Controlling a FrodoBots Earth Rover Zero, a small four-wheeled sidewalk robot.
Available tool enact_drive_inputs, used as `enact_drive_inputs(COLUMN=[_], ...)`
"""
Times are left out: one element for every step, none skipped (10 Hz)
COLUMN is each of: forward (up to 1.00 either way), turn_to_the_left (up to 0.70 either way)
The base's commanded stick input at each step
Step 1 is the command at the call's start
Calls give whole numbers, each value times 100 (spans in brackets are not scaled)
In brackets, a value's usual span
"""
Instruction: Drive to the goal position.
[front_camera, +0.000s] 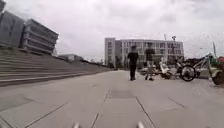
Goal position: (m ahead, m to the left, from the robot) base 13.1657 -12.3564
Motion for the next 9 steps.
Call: enact_drive_inputs(forward=[70,70,70,70,70,70,70,70,70], turn_to_the_left=[0,0,0,0,0,0,0,0,0])
